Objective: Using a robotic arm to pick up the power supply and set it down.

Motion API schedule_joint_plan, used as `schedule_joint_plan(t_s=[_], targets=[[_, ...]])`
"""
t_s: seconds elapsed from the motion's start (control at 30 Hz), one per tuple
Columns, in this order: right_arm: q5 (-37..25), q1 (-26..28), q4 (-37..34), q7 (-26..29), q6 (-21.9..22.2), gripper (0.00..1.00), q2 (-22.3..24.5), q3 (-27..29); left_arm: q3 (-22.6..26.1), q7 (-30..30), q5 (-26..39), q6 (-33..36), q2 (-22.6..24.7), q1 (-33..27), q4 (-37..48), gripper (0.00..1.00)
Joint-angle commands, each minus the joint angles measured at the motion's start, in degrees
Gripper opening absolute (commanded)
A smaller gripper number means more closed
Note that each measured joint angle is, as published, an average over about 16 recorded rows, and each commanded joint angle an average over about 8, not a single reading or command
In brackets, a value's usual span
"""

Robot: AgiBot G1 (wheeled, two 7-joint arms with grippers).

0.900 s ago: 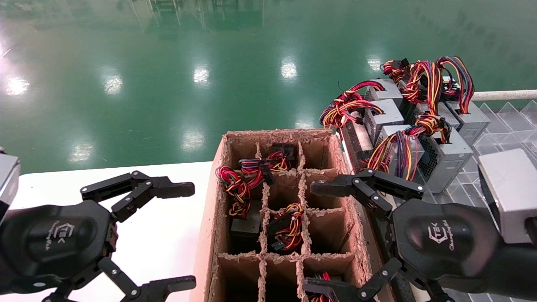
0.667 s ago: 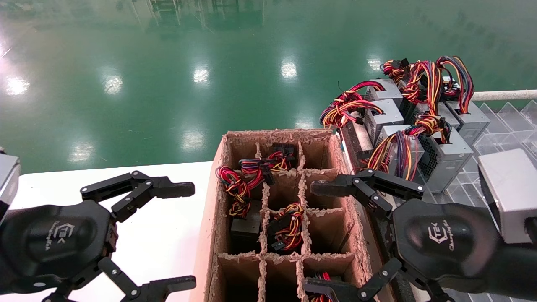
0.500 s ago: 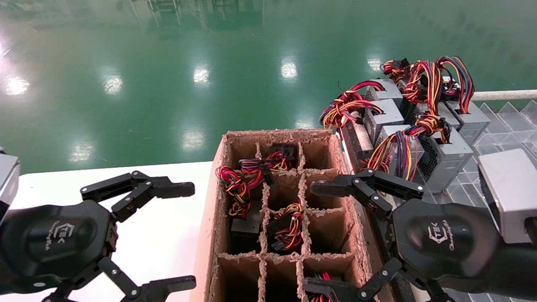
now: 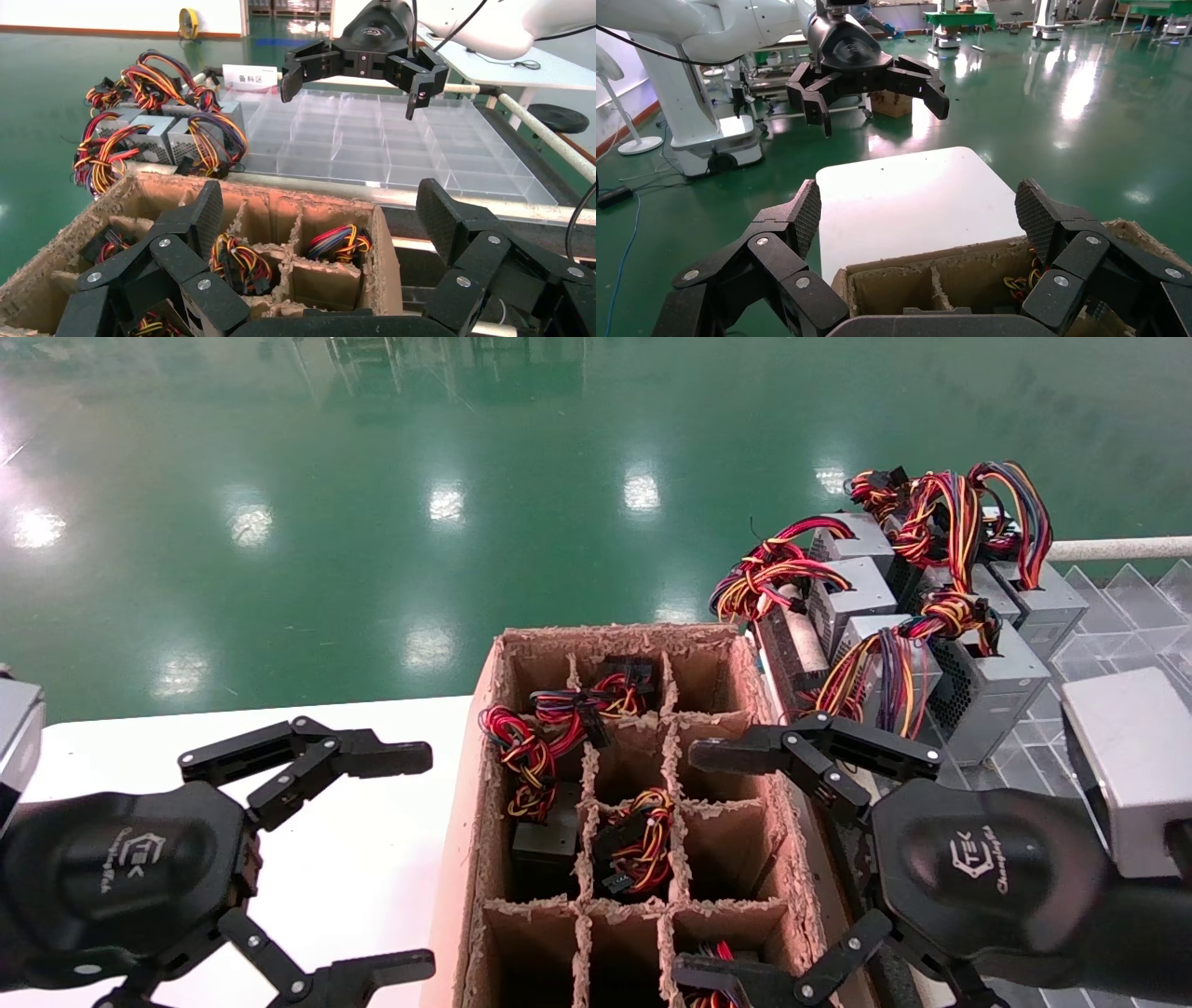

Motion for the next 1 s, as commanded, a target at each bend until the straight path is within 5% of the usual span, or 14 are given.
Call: schedule_joint_plan(t_s=[0.03, 0.1, 0.37, 0.63, 0.7, 0.9, 1.0], targets=[[0.11, -0.06, 0.07, 0.0, -0.08, 1.0, 0.03, 0.03, 0.0, 0.0, 0.0, 0.0, 0.0, 0.0, 0.0, 0.21], [-0.07, 0.07, -0.13, 0.04, 0.1, 1.0, -0.07, -0.03, 0.0, 0.0, 0.0, 0.0, 0.0, 0.0, 0.0, 0.0], [-5.7, 3.3, -2.93, -0.12, 3.58, 1.0, -3.02, -2.23, 0.01, 0.01, 0.0, 0.01, 0.0, -0.01, 0.02, 0.0], [-16.77, 11.49, -10.1, -3.82, 6.28, 0.98, -11.81, -7.74, 0.01, 0.01, 0.0, 0.01, 0.0, -0.01, 0.02, 0.0], [-19.29, 13.87, -13.38, -5.5, 6.44, 0.82, -14.74, -9.24, 0.02, 0.01, -0.01, 0.01, 0.0, -0.01, 0.02, 0.0], [-24.96, 20.75, -25.93, -12.27, 6.11, 0.09, -23.16, -12.77, 0.02, 0.01, -0.01, 0.01, 0.0, -0.02, 0.02, 0.0], [-26.95, 23.9, -32.81, -16.17, 5.88, 0.0, -26.91, -14.02, 0.02, 0.01, -0.01, 0.01, 0.0, -0.02, 0.02, 0.0]])
